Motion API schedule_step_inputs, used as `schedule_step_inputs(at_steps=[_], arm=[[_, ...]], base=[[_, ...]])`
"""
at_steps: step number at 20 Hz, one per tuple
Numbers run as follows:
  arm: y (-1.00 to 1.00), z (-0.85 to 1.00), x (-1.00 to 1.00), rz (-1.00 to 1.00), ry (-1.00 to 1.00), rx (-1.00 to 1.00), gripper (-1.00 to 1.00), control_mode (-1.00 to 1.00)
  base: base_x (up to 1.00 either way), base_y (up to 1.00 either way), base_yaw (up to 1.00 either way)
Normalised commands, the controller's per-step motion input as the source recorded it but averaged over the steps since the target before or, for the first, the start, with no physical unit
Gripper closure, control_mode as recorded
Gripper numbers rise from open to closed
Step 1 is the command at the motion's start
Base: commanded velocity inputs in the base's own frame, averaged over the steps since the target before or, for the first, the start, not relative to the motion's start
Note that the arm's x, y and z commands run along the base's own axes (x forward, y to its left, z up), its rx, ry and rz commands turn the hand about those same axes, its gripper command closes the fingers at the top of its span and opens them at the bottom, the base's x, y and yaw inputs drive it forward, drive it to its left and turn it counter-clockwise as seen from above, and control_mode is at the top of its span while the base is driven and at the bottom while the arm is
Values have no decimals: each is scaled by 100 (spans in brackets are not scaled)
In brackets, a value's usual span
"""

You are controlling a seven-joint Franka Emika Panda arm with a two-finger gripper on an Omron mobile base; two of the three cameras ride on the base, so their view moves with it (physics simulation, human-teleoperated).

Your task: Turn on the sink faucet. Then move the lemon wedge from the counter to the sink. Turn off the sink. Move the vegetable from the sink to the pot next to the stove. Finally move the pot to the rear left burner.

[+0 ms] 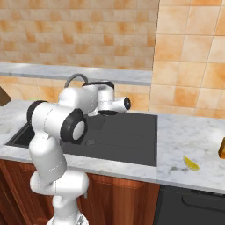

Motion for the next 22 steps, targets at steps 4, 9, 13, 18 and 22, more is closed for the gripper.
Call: schedule_step_inputs(at_steps=[4,9,13,18,22], arm=[[-4,-17,52,13,-10,7,-100,-100],[0,-11,59,13,-4,6,-100,-100],[1,-17,70,5,0,2,-100,-100],[1,-20,71,0,0,2,-100,-100],[17,-32,62,0,1,1,-100,-100]], base=[[0,0,0],[0,0,0],[0,0,0],[0,0,0],[0,0,0]])
